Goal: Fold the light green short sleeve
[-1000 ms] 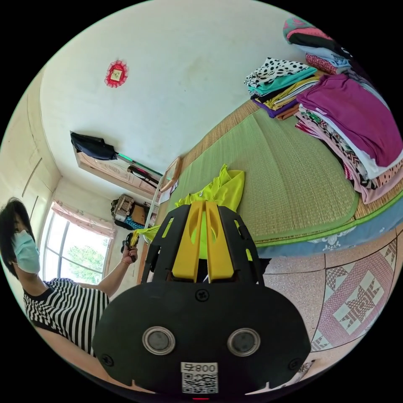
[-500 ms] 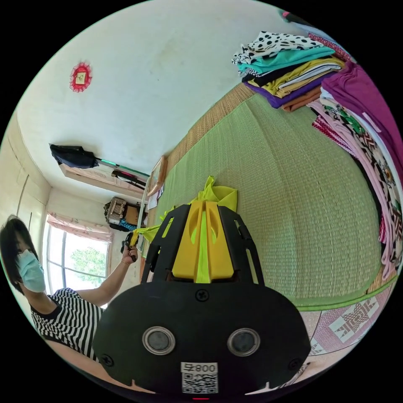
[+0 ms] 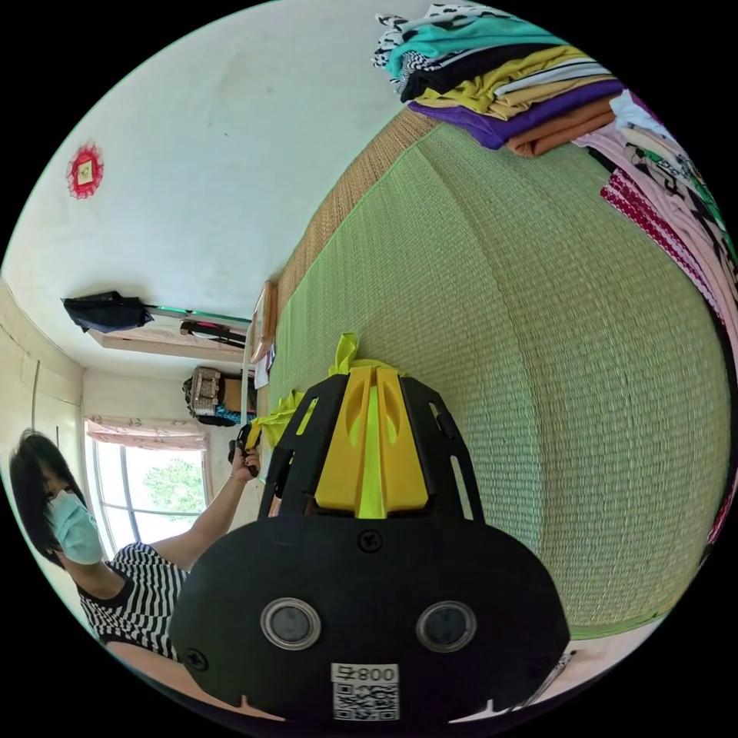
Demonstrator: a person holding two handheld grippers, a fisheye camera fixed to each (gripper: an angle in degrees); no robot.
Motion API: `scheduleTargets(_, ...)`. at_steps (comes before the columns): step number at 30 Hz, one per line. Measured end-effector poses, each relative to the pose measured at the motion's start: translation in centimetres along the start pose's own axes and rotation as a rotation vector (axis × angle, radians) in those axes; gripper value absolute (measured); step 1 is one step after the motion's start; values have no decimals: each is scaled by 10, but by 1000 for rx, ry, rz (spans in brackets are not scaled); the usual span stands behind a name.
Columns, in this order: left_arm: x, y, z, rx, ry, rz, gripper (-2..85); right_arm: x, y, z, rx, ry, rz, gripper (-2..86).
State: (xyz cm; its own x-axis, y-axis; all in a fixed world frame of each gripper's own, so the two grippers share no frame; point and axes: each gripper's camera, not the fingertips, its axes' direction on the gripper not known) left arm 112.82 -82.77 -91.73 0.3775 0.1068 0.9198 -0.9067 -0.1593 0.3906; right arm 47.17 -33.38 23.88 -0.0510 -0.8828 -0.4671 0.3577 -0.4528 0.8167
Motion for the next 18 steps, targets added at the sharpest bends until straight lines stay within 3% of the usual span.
scheduleTargets(18,8,-53,31,8,-62,-57,44,12,-49,49,-37,-96,106,11)
